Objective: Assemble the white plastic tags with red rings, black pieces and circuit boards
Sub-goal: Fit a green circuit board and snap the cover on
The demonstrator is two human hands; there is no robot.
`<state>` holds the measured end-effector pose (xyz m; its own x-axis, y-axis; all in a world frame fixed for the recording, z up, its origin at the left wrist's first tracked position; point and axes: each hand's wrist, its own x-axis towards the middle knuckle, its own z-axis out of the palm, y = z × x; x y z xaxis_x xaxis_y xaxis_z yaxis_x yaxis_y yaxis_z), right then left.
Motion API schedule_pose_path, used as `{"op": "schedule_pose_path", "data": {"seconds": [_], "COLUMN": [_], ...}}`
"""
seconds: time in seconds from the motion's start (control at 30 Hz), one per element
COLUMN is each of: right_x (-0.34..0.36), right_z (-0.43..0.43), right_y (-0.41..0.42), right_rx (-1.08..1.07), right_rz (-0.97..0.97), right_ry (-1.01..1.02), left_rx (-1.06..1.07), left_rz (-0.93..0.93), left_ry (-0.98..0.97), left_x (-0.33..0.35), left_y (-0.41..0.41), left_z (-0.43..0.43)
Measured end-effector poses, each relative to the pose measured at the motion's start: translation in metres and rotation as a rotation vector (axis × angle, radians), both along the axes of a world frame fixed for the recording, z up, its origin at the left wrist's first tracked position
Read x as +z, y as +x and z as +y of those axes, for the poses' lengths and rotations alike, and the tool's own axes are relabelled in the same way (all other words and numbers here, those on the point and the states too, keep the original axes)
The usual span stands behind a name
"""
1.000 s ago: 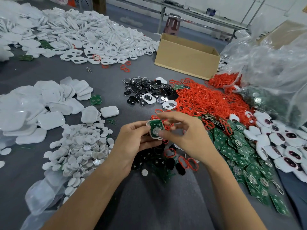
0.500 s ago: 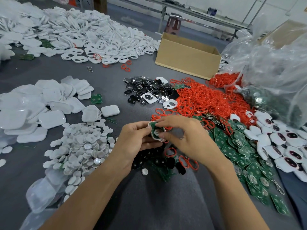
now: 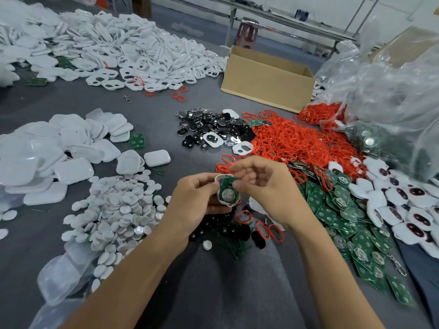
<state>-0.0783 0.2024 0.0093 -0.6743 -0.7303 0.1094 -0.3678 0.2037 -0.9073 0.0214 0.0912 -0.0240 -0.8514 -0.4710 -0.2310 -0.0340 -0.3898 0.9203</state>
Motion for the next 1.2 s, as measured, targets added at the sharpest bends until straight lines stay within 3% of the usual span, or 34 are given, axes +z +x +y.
{"op": "schedule_pose_path", "data": {"seconds": [0.17,0.27,0.37,0.63,0.73,0.83,1.2], "right_x": [0.006,0.015,0.023,0.015,-0.002,-0.006,0.009], "right_z": [0.008,0.019,0.042,0.119,0.125,0.123,0.105], "right_y": [-0.005,-0.011,-0.018,-0.015,-0.011,-0.012,-0.030], "right_rx": [-0.062,-0.081,-0.117,-0.081,-0.095,-0.155,0.047], "right_rz": [-0.267,-0.330,-0.256,-0.129,0.072,0.221,0.221], "right_ry": [-0.094,-0.112,-0.052,0.400,0.590,0.645,0.841], "left_rx": [0.018,0.039,0.069,0.116,0.107,0.105,0.086], "left_rz": [-0.024,-0.035,-0.023,0.008,0.000,0.000,-0.007], "left_ry": [-0.013,-0.020,-0.018,0.016,0.013,0.003,0.000], "left_x": [0.000,0.001,0.003,0.004,0.003,0.003,0.000], "left_y": [0.001,0.002,0.003,0.001,0.001,0.002,0.000], "left_z": [0.000,-0.001,-0.003,-0.005,-0.004,-0.004,-0.003]}}
